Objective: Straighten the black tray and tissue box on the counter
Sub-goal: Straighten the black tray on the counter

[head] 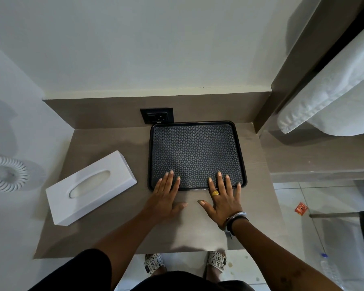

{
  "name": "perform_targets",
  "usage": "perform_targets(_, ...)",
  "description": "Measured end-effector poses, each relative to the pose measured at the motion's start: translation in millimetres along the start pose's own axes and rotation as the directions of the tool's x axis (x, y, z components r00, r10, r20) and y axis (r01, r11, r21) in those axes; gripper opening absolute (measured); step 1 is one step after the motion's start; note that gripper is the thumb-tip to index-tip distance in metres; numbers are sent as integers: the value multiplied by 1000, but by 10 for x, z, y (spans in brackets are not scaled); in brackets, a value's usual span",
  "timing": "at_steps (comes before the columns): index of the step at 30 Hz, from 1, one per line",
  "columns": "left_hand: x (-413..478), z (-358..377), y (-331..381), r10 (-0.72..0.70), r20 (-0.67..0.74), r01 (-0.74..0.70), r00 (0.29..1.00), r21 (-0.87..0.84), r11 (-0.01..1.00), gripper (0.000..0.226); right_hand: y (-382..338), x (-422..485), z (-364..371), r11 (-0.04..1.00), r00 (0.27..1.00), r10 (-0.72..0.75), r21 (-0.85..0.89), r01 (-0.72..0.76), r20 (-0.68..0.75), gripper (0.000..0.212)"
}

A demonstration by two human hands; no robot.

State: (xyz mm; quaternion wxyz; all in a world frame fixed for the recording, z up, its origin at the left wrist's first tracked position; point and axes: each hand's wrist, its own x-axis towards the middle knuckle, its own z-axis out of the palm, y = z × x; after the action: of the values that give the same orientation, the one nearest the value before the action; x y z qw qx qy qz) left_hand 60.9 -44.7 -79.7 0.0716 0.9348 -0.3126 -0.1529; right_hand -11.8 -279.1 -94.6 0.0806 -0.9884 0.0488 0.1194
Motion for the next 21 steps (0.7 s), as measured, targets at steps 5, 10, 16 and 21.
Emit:
perform_targets(5,-58,-89,13,-9,-110,4,994,-43,999,94,-77,-66,-67,999,997,-44,24,45,-60,83)
perform_targets(10,-249,-291,-212,-63,-231,48,971,-72,996,96,-456,-187,-10,954,952,-293,33,297,-93,79)
perform_targets(16,-687,-524,-1021,-185,-323,199,928,11,980,104,-1034,-248,176,859,862,-507,72,508,-24,79)
perform_targets(21,-910,-699,-1766,-321,-157,328,934,22,944,136,-1481,-181,264,837,836,-547,39,546,41,86)
